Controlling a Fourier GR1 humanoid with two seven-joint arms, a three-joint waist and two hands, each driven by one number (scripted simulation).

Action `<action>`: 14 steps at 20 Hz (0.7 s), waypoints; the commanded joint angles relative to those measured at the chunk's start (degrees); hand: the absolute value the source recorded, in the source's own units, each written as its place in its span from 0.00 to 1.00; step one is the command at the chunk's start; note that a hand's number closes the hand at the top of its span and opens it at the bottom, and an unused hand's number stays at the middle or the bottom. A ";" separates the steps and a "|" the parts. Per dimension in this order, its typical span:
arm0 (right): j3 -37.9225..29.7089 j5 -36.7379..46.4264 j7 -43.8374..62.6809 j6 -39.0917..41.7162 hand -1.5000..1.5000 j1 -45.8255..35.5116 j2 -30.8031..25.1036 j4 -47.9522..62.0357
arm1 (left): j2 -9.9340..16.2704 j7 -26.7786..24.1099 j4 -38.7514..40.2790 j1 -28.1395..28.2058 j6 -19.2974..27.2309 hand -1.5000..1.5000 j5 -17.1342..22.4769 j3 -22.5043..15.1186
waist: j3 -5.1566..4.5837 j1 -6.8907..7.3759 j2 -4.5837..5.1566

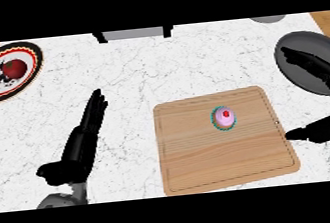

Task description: Pick the cupcake from the cutting board and place it in the pan

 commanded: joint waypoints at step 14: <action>22.07 23.12 22.61 12.46 0.00 -17.77 4.97 7.09 | -2.09 -1.15 0.44 1.12 -0.55 0.50 -1.97 -0.83 | 0.01 0.44 0.08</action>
